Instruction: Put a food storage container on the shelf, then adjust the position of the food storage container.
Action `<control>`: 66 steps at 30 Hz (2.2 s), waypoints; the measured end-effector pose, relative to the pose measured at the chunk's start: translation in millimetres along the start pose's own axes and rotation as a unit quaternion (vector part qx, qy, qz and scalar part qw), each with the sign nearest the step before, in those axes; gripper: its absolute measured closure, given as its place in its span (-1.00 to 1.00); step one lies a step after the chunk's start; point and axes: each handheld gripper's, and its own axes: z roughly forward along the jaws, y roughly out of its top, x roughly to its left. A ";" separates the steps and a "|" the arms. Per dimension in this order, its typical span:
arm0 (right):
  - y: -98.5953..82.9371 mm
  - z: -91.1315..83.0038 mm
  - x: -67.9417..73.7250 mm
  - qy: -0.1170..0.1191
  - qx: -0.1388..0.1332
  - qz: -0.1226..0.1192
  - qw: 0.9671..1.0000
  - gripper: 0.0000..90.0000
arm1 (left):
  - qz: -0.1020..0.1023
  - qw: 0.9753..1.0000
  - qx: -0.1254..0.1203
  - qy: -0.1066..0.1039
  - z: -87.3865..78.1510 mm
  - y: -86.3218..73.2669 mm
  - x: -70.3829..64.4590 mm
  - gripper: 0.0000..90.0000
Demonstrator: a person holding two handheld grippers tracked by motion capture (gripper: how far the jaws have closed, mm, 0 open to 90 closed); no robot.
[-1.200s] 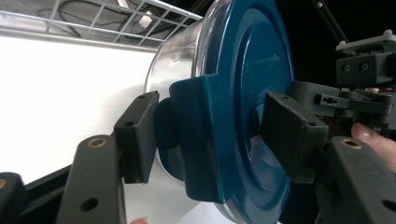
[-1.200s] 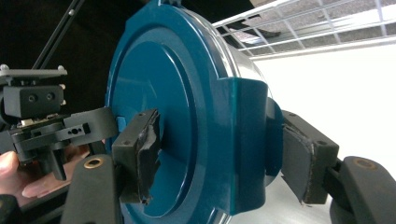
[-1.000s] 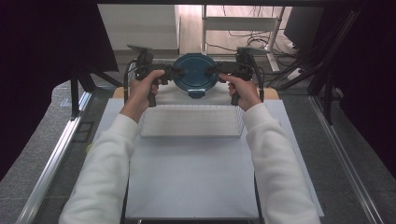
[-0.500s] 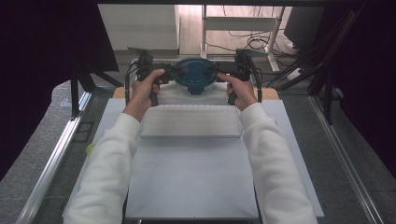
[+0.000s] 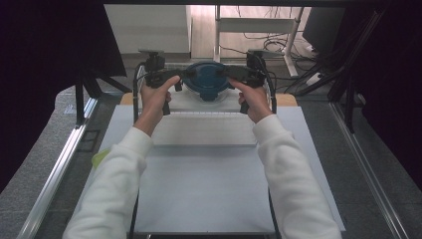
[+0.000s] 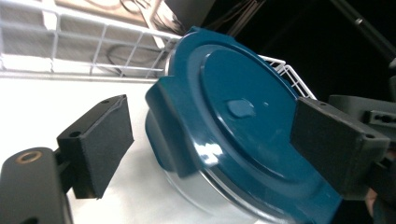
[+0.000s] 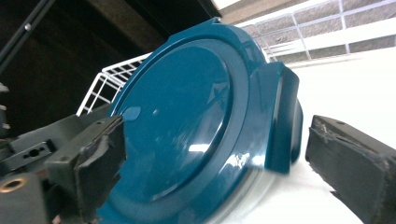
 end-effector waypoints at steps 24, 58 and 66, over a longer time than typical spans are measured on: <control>-146.0 -93.8 -8.8 0.046 -0.007 -0.248 0.968 -0.63 | 0.190 0.979 0.062 -0.042 -90.5 -154.6 -41.8 -0.59; -270.1 -84.8 -90.7 -0.023 0.084 -0.213 0.973 -0.57 | 0.162 0.970 0.180 0.027 -81.4 -263.2 16.9 -0.58; -265.7 -83.3 -95.8 -0.024 0.079 -0.202 0.976 -0.54 | 0.171 0.968 0.184 0.025 -86.6 -263.4 14.3 -0.51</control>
